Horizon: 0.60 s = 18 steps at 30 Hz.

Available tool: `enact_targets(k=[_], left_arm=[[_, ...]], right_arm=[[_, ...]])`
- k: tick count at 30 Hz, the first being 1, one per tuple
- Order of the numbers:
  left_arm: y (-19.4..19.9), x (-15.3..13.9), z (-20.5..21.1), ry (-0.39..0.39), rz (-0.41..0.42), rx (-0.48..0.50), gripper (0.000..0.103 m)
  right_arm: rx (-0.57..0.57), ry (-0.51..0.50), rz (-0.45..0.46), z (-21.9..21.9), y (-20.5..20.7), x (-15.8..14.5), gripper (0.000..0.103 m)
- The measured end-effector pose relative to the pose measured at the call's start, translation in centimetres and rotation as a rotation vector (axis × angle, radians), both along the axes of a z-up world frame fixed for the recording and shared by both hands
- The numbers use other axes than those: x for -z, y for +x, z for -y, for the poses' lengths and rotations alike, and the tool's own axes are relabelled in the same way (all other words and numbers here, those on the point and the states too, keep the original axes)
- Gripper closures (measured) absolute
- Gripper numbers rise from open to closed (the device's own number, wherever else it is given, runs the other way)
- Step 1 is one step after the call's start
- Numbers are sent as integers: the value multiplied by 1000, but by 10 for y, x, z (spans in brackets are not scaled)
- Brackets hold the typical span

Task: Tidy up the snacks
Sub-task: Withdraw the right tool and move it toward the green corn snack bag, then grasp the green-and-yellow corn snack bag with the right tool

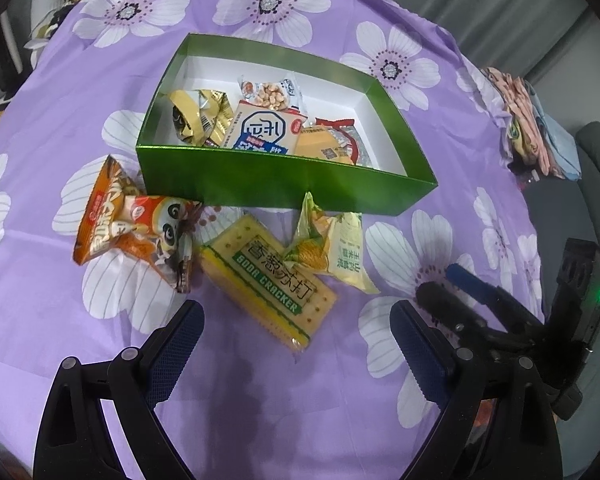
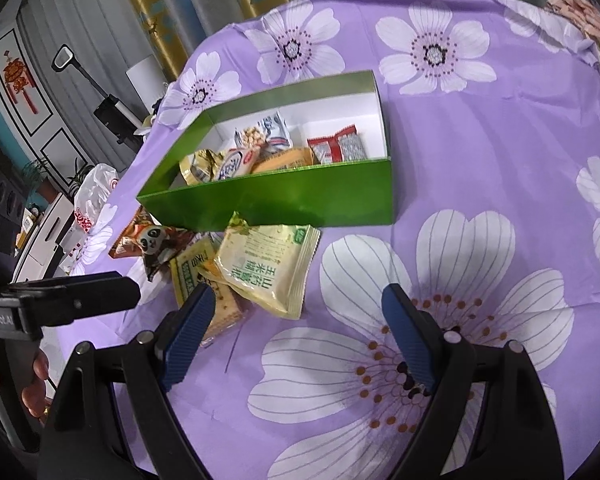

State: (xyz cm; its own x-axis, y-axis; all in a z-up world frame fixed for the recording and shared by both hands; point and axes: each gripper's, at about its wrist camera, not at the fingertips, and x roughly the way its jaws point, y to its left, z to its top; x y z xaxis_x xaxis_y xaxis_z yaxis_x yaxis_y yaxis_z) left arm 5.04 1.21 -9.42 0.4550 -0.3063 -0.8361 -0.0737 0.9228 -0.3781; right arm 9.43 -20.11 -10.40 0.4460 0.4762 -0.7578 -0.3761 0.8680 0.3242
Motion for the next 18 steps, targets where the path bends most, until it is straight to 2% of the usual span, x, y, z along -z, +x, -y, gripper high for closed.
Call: enact_targets(k=[7,10,18], left_arm=[[8,3,12,73,94,33,9],[14,8,18,93,115,64,9],[31,18,31,77,125,116,9]], right_arm=[[-44,12,-29,-7,6,20,18],[-47,21,-33,-9,11,28,23],[-103,4,-32,-21,13,40,28]])
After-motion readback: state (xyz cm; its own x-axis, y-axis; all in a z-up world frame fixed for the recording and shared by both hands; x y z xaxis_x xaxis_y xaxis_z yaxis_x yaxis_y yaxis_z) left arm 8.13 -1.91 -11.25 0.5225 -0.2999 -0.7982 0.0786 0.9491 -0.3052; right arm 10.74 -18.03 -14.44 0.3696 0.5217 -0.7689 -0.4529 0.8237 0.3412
